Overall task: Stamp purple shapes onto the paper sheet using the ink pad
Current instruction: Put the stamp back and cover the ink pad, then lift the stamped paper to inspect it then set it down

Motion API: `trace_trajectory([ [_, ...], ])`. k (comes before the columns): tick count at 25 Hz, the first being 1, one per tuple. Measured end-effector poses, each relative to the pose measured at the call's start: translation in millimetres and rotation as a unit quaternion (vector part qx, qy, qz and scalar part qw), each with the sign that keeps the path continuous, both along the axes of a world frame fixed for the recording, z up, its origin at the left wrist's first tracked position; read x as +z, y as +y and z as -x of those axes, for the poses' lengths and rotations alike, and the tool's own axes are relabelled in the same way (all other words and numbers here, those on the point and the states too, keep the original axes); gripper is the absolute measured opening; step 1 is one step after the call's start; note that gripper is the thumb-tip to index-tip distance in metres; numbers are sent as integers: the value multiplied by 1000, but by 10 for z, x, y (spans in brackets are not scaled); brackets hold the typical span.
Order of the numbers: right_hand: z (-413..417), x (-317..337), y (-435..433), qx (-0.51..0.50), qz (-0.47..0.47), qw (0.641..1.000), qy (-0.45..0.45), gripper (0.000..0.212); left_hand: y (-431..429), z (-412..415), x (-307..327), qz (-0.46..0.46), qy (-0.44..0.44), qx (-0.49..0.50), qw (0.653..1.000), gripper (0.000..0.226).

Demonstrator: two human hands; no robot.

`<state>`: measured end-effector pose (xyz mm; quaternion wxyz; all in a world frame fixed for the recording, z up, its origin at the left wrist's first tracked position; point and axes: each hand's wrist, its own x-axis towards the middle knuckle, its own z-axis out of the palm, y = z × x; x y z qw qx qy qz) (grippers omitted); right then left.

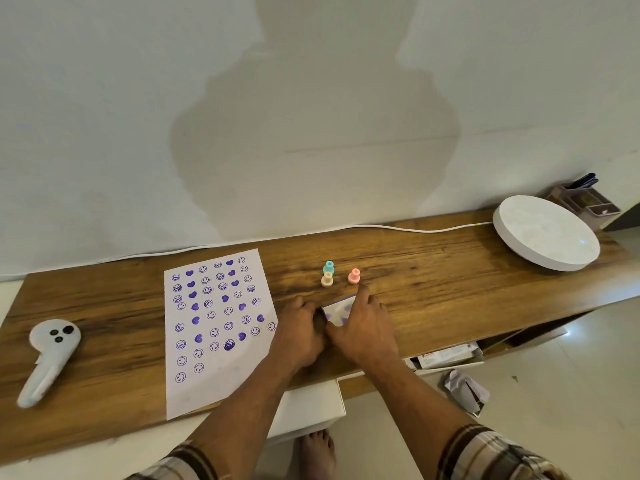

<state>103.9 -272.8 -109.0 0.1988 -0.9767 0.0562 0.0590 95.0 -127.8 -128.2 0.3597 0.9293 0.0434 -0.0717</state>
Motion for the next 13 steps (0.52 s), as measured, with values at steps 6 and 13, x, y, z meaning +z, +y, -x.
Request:
trace_trajectory([
  [6,-32,-63,-41,19,19,1000,-2,105,6,-34,-81,-11,-6,-10,1000,53],
  [13,-26,73,8,4,6,1000,23,107,193,23,70,-58,-21,-18,998,75],
])
